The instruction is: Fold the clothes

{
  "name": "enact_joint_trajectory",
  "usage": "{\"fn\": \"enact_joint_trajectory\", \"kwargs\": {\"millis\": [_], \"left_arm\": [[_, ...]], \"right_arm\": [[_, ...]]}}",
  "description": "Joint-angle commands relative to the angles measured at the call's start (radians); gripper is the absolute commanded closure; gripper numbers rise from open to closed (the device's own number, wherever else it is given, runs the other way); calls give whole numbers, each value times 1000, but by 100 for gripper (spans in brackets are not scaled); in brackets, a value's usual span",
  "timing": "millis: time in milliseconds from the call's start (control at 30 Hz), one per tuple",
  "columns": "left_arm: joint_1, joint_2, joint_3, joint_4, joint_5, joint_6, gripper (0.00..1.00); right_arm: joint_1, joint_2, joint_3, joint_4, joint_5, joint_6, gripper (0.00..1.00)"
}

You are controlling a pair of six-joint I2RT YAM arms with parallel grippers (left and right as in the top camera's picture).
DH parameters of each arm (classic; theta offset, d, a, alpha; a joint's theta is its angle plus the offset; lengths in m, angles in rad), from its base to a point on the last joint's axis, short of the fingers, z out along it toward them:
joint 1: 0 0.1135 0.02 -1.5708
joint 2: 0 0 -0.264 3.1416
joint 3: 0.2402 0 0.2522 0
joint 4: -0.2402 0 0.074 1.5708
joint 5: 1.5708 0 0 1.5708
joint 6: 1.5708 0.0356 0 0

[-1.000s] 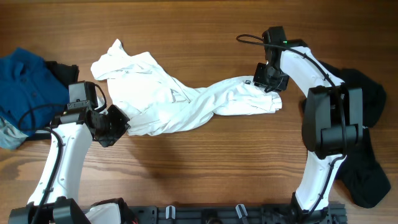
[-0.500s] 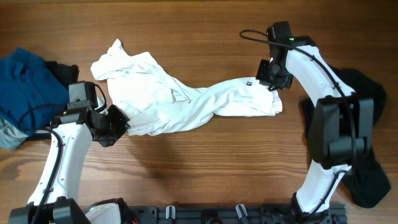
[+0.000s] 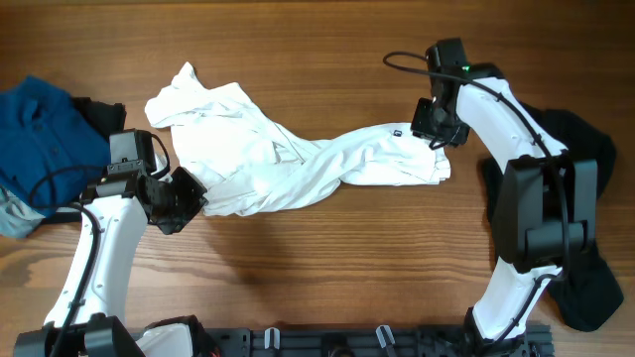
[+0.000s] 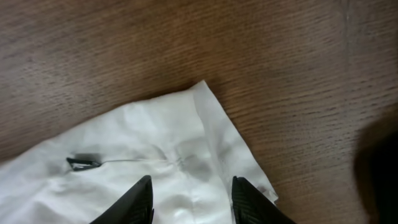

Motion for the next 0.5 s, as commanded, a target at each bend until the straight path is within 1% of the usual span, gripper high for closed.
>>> {"fn": "enact_joint_trajectory", "kwargs": {"millis": [0, 133, 467], "left_arm": [[-5, 4, 6, 3, -6, 21, 96], [-5, 4, 6, 3, -6, 21, 96], [-5, 4, 6, 3, -6, 21, 96]], "right_arm": [[-4, -4, -37, 25, 21, 2, 58], [-4, -4, -64, 73, 2, 0, 58], [-4, -3, -65, 98, 2, 0, 58]]}}
